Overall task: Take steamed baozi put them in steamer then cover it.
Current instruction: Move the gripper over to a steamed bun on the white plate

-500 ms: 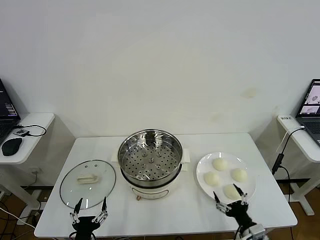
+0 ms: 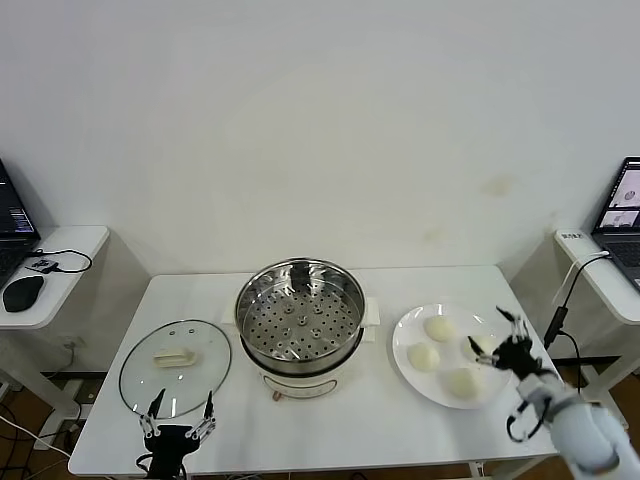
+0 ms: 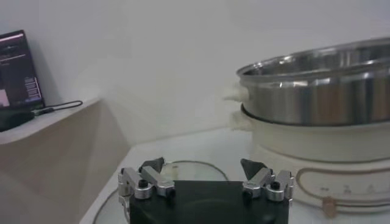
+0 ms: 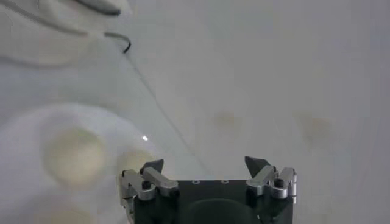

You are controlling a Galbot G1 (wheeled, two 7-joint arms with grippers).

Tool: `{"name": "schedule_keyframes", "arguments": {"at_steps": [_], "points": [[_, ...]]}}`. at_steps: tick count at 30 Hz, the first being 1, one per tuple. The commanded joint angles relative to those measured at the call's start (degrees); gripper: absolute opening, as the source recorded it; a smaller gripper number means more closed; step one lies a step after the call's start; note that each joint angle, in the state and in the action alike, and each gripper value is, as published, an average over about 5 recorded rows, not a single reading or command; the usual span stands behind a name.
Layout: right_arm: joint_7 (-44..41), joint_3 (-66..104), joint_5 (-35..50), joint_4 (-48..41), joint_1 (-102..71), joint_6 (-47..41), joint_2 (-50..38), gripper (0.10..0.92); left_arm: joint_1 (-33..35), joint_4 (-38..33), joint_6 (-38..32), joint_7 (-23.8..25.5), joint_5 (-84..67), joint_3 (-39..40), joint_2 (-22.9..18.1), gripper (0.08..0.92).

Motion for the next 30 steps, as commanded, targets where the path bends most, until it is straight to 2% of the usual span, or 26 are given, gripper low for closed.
{"name": "schedule_keyframes", "arguments": {"at_steps": [1,8,14,23,30], "points": [[-8.2,-11.8,-4.9,-8.5,17.2,-0.9,-10.4,0.823,0.0,-0.6,3.0,-0.1,2.5,0.0,0.1,0.823],[-21.4,-39.0,3.3,-19.4,41.5,-1.2,-10.8,0.823,0.9,-0.4,3.3,-0.6,2.8,-0.5,-0.2,0.823],[-30.5,-52.8,10.2,-22.1,52.2,-3.5,-10.2,0.823,1.1,-0.4,3.6,-1.1,2.8,-0.8,-0.1,0.823],[-33.6,-65.2,13.2,-24.8,58.5,-4.6,-7.4,0.823,0.4,0.2,4.3,-1.2,2.8,-1.1,0.2,0.823],[-32.7,-67.5,13.3,-27.7,58.3,-4.8,-3.3,0.823,-0.4,0.8,4.4,-1.4,2.8,-1.4,0.3,0.823]]}}
